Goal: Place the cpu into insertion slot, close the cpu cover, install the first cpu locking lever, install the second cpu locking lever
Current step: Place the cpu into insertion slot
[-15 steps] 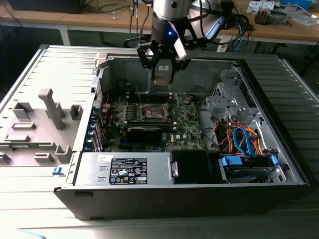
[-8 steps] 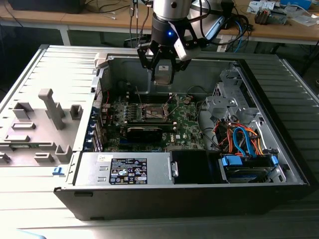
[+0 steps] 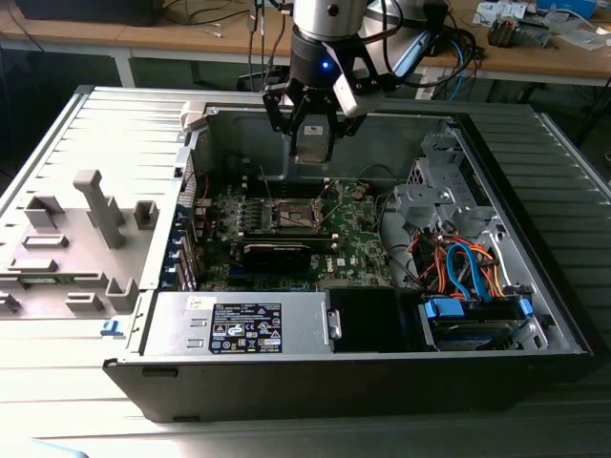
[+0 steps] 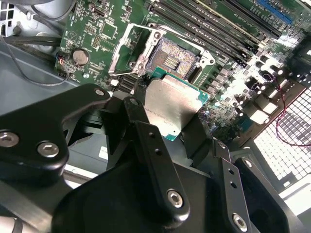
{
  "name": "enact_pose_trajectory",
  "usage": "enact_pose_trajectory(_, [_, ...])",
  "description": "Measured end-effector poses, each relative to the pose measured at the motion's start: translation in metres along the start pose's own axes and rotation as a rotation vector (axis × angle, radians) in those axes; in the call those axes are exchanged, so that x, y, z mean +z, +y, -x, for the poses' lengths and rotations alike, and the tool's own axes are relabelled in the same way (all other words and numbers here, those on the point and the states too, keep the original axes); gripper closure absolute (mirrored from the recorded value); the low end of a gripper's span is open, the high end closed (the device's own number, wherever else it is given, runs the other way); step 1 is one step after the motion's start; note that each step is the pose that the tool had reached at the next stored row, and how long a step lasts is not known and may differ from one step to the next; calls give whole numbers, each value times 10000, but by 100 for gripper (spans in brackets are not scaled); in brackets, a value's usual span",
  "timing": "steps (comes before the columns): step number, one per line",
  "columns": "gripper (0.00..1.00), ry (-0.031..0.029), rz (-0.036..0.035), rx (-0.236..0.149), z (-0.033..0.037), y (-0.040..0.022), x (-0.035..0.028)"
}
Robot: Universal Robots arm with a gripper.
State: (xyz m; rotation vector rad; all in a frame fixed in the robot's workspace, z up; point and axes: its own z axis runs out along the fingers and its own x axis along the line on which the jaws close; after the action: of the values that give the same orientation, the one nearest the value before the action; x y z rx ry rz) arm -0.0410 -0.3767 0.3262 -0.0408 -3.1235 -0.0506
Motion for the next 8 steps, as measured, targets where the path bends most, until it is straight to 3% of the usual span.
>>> enact_pose_trajectory(8, [45, -1, -55, 1, 0, -3, 5])
